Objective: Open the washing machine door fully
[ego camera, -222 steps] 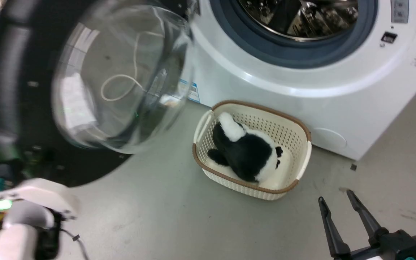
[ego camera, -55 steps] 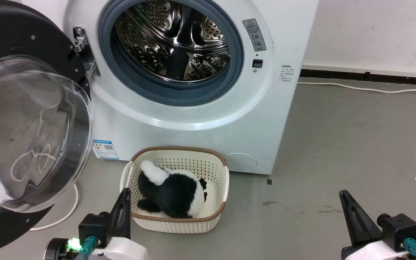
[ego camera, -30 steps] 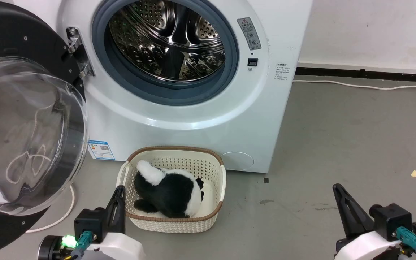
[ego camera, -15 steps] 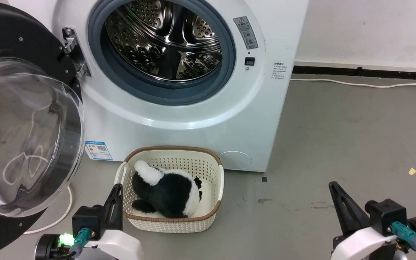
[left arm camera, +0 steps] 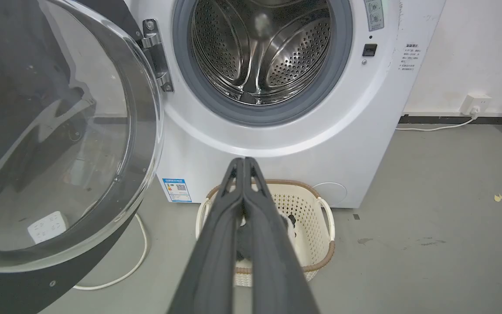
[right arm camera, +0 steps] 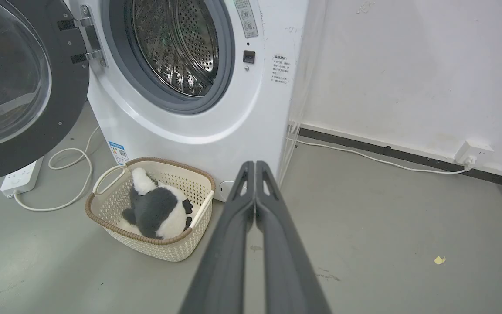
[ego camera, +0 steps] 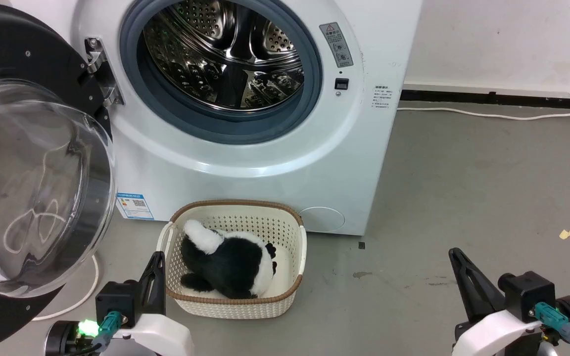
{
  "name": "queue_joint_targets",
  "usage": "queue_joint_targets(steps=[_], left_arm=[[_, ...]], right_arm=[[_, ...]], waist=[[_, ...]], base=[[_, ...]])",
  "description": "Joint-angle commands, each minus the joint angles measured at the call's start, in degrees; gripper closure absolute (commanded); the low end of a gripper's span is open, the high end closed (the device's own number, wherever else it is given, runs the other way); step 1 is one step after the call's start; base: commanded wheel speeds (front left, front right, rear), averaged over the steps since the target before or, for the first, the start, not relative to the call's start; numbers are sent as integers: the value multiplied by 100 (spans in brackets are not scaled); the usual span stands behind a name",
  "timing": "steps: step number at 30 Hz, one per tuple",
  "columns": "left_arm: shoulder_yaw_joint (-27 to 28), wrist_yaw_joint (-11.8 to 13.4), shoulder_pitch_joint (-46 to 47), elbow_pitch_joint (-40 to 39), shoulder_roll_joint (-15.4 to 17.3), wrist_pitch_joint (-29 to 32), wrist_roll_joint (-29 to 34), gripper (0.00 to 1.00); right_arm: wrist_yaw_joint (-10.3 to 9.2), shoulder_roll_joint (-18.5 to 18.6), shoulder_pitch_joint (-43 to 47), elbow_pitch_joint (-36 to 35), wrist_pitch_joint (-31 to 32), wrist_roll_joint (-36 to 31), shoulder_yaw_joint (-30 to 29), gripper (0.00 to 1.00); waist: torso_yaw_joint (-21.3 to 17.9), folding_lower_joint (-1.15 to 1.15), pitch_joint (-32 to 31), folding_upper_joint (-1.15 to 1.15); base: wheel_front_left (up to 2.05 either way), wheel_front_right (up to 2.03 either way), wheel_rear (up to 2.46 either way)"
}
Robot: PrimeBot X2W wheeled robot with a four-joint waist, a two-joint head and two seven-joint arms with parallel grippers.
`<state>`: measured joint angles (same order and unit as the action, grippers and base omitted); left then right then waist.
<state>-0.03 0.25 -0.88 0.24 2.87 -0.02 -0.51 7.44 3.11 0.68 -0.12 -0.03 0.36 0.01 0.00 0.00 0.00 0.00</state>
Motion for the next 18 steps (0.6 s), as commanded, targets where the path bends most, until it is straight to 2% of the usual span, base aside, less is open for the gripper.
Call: queue_joint_targets(steps=[1,18], left_arm=[[3,-25,88,-24,0,2,51,100],[3,-25,88,-24,0,2,51,100]], right_arm=[[5,-24,-68,12,3,-36,-1,100],[5,-24,-68,12,3,-36,-1,100]], waist=[[0,0,0,0],[0,0,0,0]], base=[[0,0,0],[0,0,0]])
